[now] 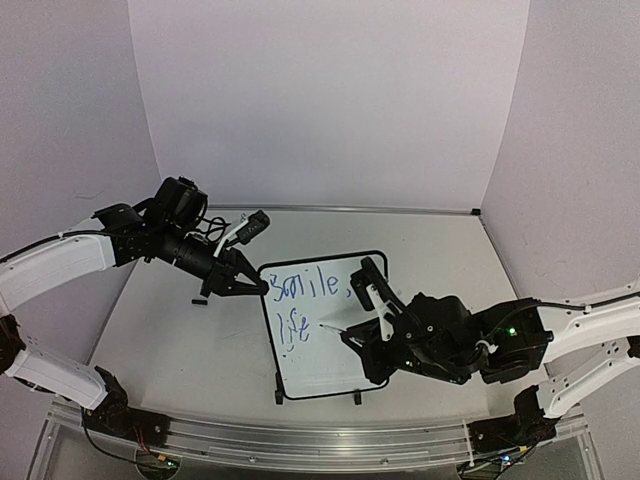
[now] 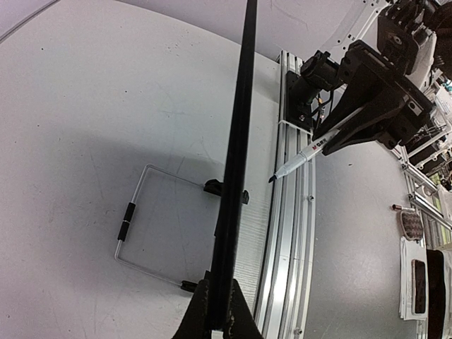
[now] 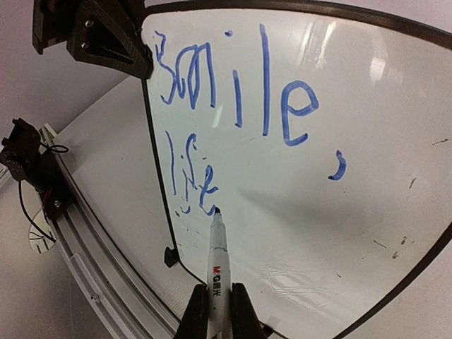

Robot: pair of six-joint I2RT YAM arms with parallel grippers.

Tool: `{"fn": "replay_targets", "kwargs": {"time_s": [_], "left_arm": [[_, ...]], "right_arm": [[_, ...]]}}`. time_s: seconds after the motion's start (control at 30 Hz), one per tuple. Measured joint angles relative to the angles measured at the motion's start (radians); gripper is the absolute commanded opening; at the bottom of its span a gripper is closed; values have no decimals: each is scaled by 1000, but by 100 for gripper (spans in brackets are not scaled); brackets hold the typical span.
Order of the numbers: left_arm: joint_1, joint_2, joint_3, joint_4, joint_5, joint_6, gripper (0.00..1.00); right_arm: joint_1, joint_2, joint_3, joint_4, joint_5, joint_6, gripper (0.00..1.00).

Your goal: Write a sentence on the whiteboard

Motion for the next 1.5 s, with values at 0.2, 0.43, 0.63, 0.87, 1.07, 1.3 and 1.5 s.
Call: {"fn": "replay_targets", "kwargs": {"time_s": [0.2,0.43,0.63,0.87,1.07,1.3,1.5], "left_arm": [[12,0,0,-1,1,0,0],[57,-9,-6,-2,-1,-1,0],[98,-27,-17,-3,-2,-1,0],[126,-37,-17,-11,-7,-2,0],[130,-39,-17,-13,-9,-1,0],[130,-42,-17,-21,-17,-1,0],[130,-43,-17,-22,-18,-1,0]], "right_arm": [[-2,0,0,-6,-3,-10,0],[-12,0,0,7,-22,-38,0],[-17,0,0,24,-31,-56,0],[-19,0,-1,41,-28,-64,0],[-38,-33,-48,111,-24,-68,0],[-85,-46,-80,201,-50,-79,0],[-135,-41,-80,248,-104,-93,0]]}}
